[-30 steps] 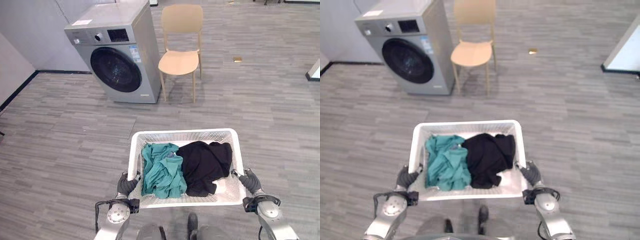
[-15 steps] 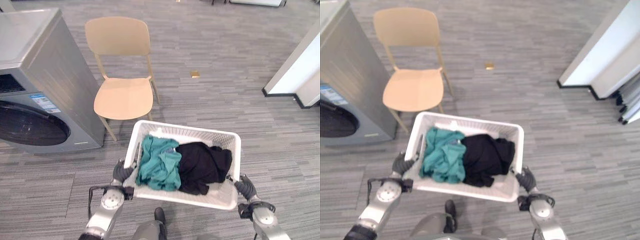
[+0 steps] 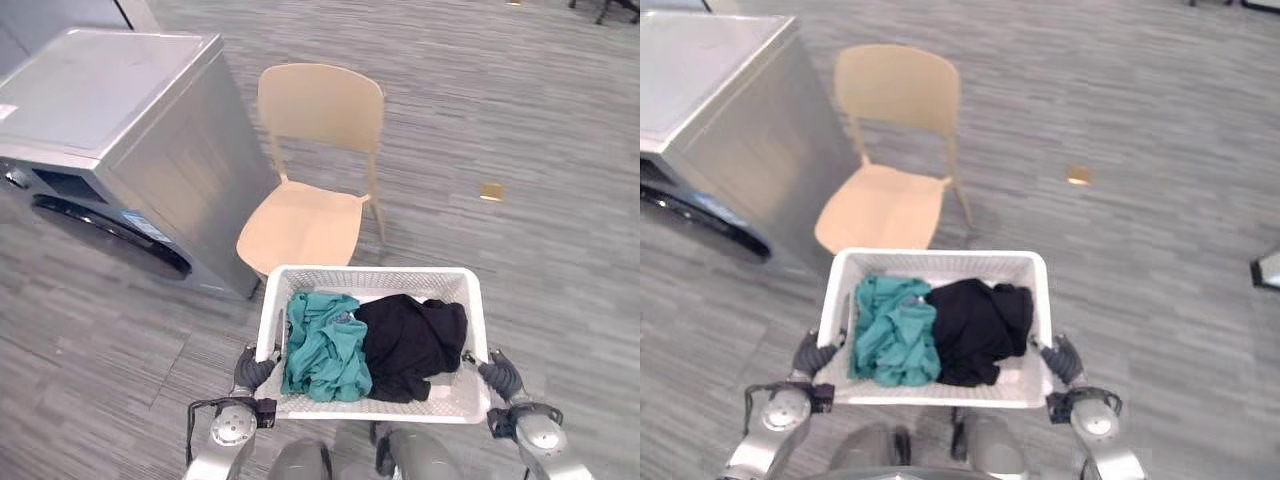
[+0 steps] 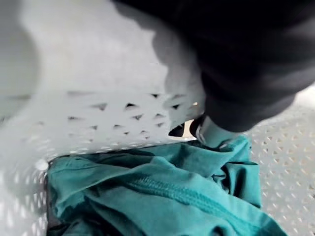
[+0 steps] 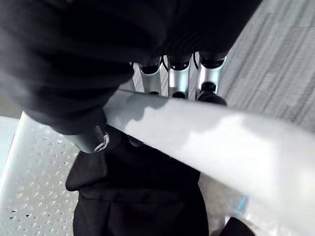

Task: Grab the laundry basket,head to the washer,open it,put in the laundry and shut it.

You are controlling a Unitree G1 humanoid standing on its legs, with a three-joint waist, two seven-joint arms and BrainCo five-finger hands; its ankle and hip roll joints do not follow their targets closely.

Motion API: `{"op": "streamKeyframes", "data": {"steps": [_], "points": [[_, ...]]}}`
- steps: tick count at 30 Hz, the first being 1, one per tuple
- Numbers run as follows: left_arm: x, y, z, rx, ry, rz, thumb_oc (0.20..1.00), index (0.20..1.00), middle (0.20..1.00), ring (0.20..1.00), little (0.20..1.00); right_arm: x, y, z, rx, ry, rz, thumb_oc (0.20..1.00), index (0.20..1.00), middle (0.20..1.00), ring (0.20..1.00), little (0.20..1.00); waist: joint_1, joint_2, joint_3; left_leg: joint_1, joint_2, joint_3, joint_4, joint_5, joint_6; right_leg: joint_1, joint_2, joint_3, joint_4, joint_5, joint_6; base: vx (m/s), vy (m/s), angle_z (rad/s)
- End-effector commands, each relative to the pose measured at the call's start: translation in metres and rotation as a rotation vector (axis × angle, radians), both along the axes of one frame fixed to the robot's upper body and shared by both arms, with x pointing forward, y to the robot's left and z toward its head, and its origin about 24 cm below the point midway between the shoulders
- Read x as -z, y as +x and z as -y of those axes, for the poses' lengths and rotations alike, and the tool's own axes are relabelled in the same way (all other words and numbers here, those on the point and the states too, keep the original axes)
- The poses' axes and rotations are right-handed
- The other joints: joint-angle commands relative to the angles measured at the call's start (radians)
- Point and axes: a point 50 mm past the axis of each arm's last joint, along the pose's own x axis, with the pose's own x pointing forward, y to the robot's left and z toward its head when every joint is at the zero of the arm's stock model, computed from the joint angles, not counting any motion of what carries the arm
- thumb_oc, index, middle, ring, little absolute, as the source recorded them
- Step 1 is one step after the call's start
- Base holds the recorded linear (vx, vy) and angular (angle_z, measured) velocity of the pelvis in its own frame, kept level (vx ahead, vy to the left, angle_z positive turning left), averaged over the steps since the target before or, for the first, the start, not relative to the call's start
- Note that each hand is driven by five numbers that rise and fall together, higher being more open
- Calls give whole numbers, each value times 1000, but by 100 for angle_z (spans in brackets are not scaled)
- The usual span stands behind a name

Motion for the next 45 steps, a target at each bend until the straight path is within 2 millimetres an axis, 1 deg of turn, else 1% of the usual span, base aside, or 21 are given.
{"op": "streamKeyframes", "data": {"steps": [1, 2, 3, 4, 5, 9, 11, 13, 17, 19, 20, 21, 22, 25, 28, 32, 34, 36, 38, 41, 45], "points": [[-40, 26, 29, 166, -150, 230, 200, 200, 200, 200, 200, -34, 18, 5, 13, 107, 202, 200, 200, 200, 200, 200, -32, 29, -45, 2, 82, 25, -161, 108, -9, 110, -57, -18, 86, -197, 87, 89, 114, -15], [-40, 26, 29, 164, -148, 232, 200, 200, 200, 200, 200, -34, 17, 5, 18, 107, 201, 200, 200, 200, 200, 200, -32, 32, -49, 1, 110, 30, -207, 140, -18, 114, -62, -25, 84, -202, 93, 196, 269, 16], [-41, 28, 31, 162, -146, 239, 200, 200, 200, 200, 200, -33, 16, 8, 30, 98, 199, 200, 200, 200, 200, 200, -33, 41, -49, -3, 173, 29, -310, 223, -44, 121, -76, -35, 91, -223, 101, 157, 218, 30], [-41, 28, 31, 162, -147, 239, 200, 200, 200, 200, 200, -33, 16, 8, 30, 97, 199, 200, 200, 200, 200, 200, -34, 41, -48, 3, 172, 29, -320, 229, -46, 121, -76, -36, 94, -225, 100, 228, 341, 27], [-41, 27, 32, 157, -149, 240, 200, 200, 200, 200, 200, -33, 15, 11, 41, 84, 195, 200, 200, 200, 200, 200, -36, 54, -46, -8, 234, 23, -383, 292, -72, 131, -95, -37, 110, -248, 110, 120, 183, -15], [-41, 25, 30, 142, -152, 245, 200, 200, 200, 200, 200, -33, 14, 15, 43, 66, 190, 200, 200, 200, 200, 200, -30, 79, -51, -31, 307, -68, -378, 333, -120, 168, -169, 5, 153, -278, 157, 271, 536, -30], [-41, 26, 29, 143, -153, 250, 200, 200, 200, 200, 200, -33, 15, 13, 35, 72, 192, 200, 200, 200, 200, 200, -29, 84, -58, -31, 298, -92, -357, 308, -121, 178, -186, 15, 152, -276, 168, 264, 490, -38], [-42, 29, 27, 166, -129, 248, 200, 200, 200, 200, 200, -31, 18, 10, 33, 85, 187, 200, 200, 200, 200, 200, -27, 70, -91, -44, 215, -100, -269, 210, -99, 192, -291, 36, 146, -180, 213, 299, 626, -18], [-50, 35, 15, 143, -81, 279, 200, 200, 200, 200, 200, -36, 27, -8, -7, 120, 226, 200, 200, 200, 200, 200, -4, 55, -92, -49, 159, -45, -262, 166, -47, 100, -342, 17, 197, -75, 195, 30, 377, -35], [-51, 35, 12, 135, -73, 283, 200, 200, 200, 200, 200, -37, 29, -11, -18, 121, 231, 200, 200, 200, 200, 200, 2, 58, -94, -42, 148, -33, -275, 166, -35, 85, -333, -1, 220, -76, 185, 9, 249, -9], [-50, 34, 12, 138, -74, 278, 200, 200, 200, 200, 200, -37, 30, -13, -34, 116, 228, 200, 200, 200, 200, 200, -4, 60, -95, -29, 125, -31, -289, 166, -24, 74, -289, 15, 247, -105, 171, 43, 318, -11], [-50, 34, 14, 141, -79, 277, 200, 200, 200, 200, 200, -38, 31, -13, -50, 104, 227, 200, 200, 200, 200, 200, -13, 60, -89, 0, 80, -33, -319, 171, -3, 48, -170, 69, 280, -181, 153, 42, 316, -8], [-50, 34, 14, 141, -79, 278, 200, 200, 200, 200, 200, -38, 31, -13, -50, 104, 227, 200, 200, 200, 200, 200, -12, 61, -91, -2, 81, -32, -322, 174, -3, 45, -169, 70, 279, -178, 152, 8, 291, 13], [-46, 31, 13, 120, -86, 265, 200, 200, 200, 200, 200, -41, 38, -21, -99, 92, 240, 200, 200, 200, 200, 200, 0, 57, -74, 70, 14, -20, -385, 180, 20, 27, 1, 42, 301, -259, 103, -13, 178, 37], [-45, 30, 11, 97, -95, 264, 200, 200, 200, 200, 200, -40, 38, -24, -104, 100, 235, 200, 200, 200, 200, 200, 17, 50, -69, 76, 0, -16, -384, 185, 17, 56, -13, -9, 252, -267, 82, -16, 20, -4], [-38, 20, 12, 85, -126, 239, 200, 200, 200, 200, 200, -31, 29, -14, -75, 86, 191, 200, 200, 200, 200, 200, 15, 50, -72, 42, -22, -21, -327, 180, -6, 121, -12, 23, 136, -238, 66, -17, 24, 53], [-37, 21, 12, 81, -126, 234, 200, 200, 200, 200, 200, -30, 31, -11, -74, 60, 181, 200, 200, 200, 200, 200, 18, 54, -61, 7, -2, -36, -261, 170, -27, 130, -35, 13, 114, -233, 67, -90, 142, 37], [-33, 25, 15, 74, -121, 220, 200, 200, 200, 200, 200, -27, 34, -11, -84, 31, 163, 200, 200, 200, 200, 200, 8, 55, -84, 48, 89, -43, -295, 182, -38, 135, -85, -23, 80, -217, 95, 24, 289, 39], [-32, 27, 16, 67, -111, 216, 200, 200, 200, 200, 200, -25, 32, -10, -79, 27, 150, 200, 200, 200, 200, 200, 2, 62, -95, 56, 136, -60, -351, 222, -53, 142, -99, -31, 62, -217, 107, 91, 213, 28], [-31, 30, 19, 64, -106, 216, 200, 200, 200, 200, 200, -22, 31, -6, -65, 8, 134, 200, 200, 200, 200, 200, -6, 77, -98, 47, 171, -72, -395, 261, -78, 172, -123, -34, 38, -220, 129, 142, 277, 11], [-30, 33, 23, 91, -92, 208, 200, 200, 200, 200, 200, -20, 33, -6, -59, -21, 126, 200, 200, 200, 200, 200, -15, 94, -104, 56, 160, -63, -394, 234, -80, 192, -155, -29, 31, -213, 155, 153, 258, -7]]}}
